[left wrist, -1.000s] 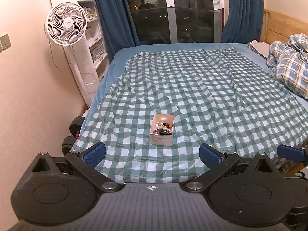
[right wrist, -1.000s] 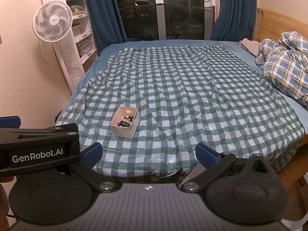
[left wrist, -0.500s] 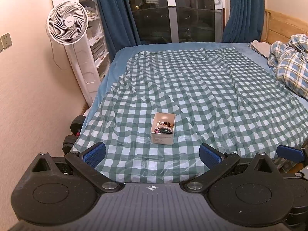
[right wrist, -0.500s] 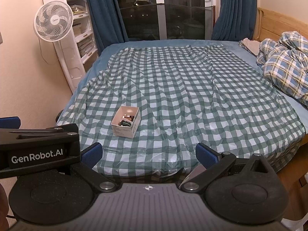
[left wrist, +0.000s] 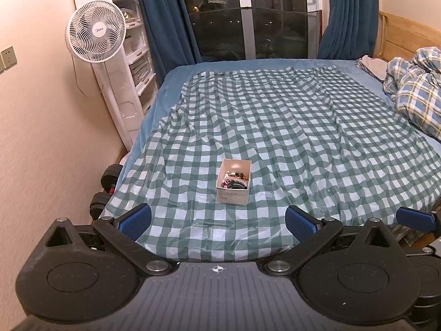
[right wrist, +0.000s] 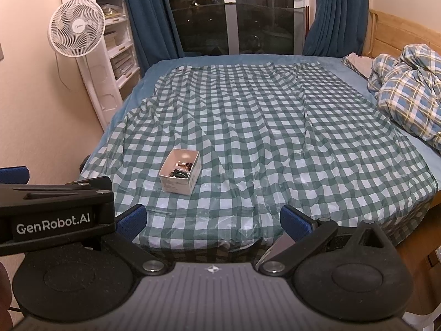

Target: Organize jewelry

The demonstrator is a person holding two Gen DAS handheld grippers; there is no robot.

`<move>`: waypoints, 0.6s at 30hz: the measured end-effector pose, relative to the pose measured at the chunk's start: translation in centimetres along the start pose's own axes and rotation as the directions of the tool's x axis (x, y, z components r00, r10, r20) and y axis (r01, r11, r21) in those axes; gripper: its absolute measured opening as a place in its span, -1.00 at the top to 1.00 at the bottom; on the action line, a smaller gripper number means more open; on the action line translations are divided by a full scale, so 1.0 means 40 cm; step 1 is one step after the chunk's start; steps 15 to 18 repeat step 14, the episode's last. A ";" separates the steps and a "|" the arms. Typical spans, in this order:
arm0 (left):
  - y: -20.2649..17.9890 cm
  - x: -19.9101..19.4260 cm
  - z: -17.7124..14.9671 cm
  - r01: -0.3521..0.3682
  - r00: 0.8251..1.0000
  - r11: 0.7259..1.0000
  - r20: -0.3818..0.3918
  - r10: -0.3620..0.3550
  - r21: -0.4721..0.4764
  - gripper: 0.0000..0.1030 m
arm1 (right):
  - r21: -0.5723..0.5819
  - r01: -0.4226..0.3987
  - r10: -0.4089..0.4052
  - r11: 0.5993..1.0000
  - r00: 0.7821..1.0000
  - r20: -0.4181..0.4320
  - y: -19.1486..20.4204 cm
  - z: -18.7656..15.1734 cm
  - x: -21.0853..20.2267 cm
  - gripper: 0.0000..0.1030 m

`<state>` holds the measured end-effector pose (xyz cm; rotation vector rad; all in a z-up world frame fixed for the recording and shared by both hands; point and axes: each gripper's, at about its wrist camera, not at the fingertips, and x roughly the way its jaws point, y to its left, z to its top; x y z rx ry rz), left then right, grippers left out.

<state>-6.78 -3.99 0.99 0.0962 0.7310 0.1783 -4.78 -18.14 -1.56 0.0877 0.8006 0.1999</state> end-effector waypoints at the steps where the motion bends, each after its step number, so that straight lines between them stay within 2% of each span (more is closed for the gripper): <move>1: 0.000 0.000 0.000 0.000 1.000 1.000 0.001 0.000 0.002 -0.53 | 0.000 0.000 0.000 1.000 1.000 0.000 -0.001 0.000 0.001 -1.00; 18: 0.007 0.011 -0.009 -0.002 1.000 1.000 -0.011 0.002 0.005 -0.53 | -0.005 -0.006 0.006 1.000 1.000 -0.014 -0.003 -0.019 0.019 -1.00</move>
